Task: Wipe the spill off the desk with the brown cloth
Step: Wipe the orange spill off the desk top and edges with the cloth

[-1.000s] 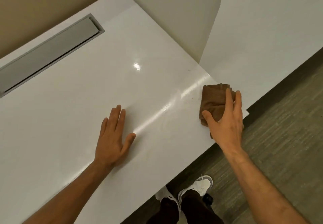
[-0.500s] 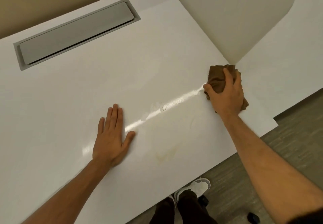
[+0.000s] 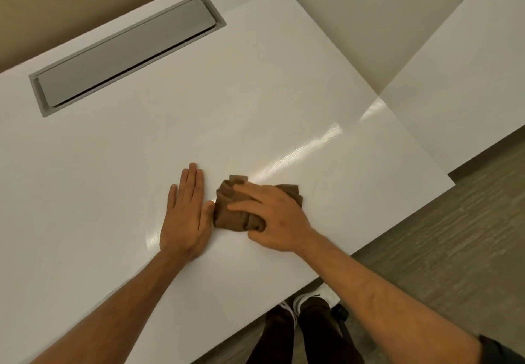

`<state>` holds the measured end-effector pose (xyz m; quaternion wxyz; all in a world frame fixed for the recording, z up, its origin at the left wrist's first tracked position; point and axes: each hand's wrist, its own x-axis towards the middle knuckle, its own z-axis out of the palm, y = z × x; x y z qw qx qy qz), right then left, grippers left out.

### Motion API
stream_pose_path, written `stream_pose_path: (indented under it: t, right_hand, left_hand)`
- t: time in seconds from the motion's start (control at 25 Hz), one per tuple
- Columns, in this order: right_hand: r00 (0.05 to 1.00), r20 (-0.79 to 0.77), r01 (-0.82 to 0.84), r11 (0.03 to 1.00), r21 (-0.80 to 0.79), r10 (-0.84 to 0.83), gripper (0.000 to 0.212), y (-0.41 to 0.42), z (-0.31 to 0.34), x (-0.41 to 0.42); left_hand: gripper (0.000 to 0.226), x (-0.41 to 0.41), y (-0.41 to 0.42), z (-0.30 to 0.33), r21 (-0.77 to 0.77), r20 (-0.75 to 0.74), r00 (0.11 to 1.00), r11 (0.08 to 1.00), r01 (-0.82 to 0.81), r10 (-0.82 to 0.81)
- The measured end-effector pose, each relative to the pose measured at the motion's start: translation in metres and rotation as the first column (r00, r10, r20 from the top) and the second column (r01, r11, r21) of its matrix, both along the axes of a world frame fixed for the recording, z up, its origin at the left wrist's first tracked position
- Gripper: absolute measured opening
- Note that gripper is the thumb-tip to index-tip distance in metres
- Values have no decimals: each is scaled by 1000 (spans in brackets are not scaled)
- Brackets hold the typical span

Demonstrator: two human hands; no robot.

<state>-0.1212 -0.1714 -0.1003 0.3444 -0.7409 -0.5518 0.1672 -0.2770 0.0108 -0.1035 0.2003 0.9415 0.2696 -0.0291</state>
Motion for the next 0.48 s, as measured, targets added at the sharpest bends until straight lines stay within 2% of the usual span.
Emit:
stream_pose_path:
  t: [0.16,0.24,0.28,0.36,0.4,0.48]
  right_hand:
    - [985,-143,-113,990,-88,100,49,-66,-1,-41]
    - [974,-222,-72,992,-104,47,49,-93,5,-48]
    - [942,-331,30,995,-98,-61,51,-105,11,-45]
    - [742,-573,369,926,-81,-347,56,-122,24,-14]
    - [635,-625,543,838,-57,-454,58,-127,31,13]
    - [503,-568,781,624,-26,-652,59,-129,40,79]
  left_hand:
    - [73,0,1,-1,24,-6,1000,1000,14,-14]
    - [73,0,0,-1,30,-18,1000,999,16,-15]
    - [73,-2,0,-3,38,-24,1000,999,14,-13]
    - [73,-4,0,-8,57,-16,1000,998,9,-8]
    - [73,-3,1,-10,63,-11,1000,998,8,-7]
    - [73,-1,2,-12,57,-5,1000,998,10,-10]
